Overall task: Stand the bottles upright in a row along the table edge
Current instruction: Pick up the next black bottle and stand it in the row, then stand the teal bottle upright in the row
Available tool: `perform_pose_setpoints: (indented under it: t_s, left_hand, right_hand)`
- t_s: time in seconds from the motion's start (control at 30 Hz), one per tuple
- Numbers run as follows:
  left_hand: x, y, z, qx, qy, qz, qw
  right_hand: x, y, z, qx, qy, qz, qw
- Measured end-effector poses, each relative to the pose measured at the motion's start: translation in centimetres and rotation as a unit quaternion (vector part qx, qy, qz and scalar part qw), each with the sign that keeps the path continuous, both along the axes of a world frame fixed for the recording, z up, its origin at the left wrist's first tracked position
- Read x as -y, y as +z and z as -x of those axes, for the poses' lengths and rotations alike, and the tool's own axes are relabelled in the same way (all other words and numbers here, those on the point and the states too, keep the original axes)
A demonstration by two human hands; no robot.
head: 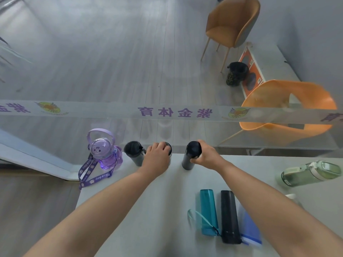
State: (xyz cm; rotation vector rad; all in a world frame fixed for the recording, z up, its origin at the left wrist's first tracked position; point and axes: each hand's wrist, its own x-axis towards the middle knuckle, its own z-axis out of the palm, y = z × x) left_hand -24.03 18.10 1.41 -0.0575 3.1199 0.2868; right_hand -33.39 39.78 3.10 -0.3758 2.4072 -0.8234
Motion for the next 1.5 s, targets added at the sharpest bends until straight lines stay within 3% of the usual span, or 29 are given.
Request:
perform_pose_setpoints:
  t_s: [0.17,0.27,0.33,0.53,0.73,0.97,1.13,1.23,1.33,1.5]
  left_hand:
    - [-1.2,-1.3,-1.0,-0.065,-0.090,-0.045,0.993]
    - [-3.3,-2.3,-2.8,-0.029,-0.146,-0.076,0.986]
    - [-4.8,-3.0,-4.3,0.039,-0.170,-0.096,0.980]
    - [-10.8,-6.7,-9.9,0.264,-0.089,-0.182,0.943]
    - [-16.7,-11.0,-16.2,0.350,0.028,-0.299,0.887]
    - [-18.0,-11.0,-16.2,0.280,0.132,-0.383,0.871]
    - [-16.3,-8.7,-12.9,0.213,0.133,-0.400,0.882]
    - [-15.8,-7.0,-9.9,0.191,0.117,-0.408,0.885]
    - [-15.9,-5.5,-6.8,0.188,0.083,-0.387,0.899]
    - [-17.0,-3.7,-2.4,0.168,0.064,-0.354,0.918]
  right_hand:
    - [-1.8,0.6,-1.6,0.017,-0.040,-0.022,0.999]
    - [-4.4,-0.3,-4.0,0.021,-0.070,-0.057,0.996]
    - [-6.2,-1.5,-6.3,0.049,-0.073,-0.074,0.993]
    - [-10.2,-6.0,-15.2,0.162,-0.035,-0.158,0.973]
    - [-11.0,-9.6,-20.4,0.175,-0.063,-0.134,0.973]
    - [-10.0,-9.6,-20.1,0.224,-0.123,-0.047,0.966]
    - [-11.0,-6.2,-16.5,0.230,-0.101,0.009,0.968]
    - [-12.0,-5.3,-14.2,0.163,-0.059,0.000,0.985]
    - [-12.5,-5.3,-11.4,0.127,-0.089,0.009,0.988]
    - [-13.0,-4.4,-5.3,0.160,-0.131,0.072,0.976]
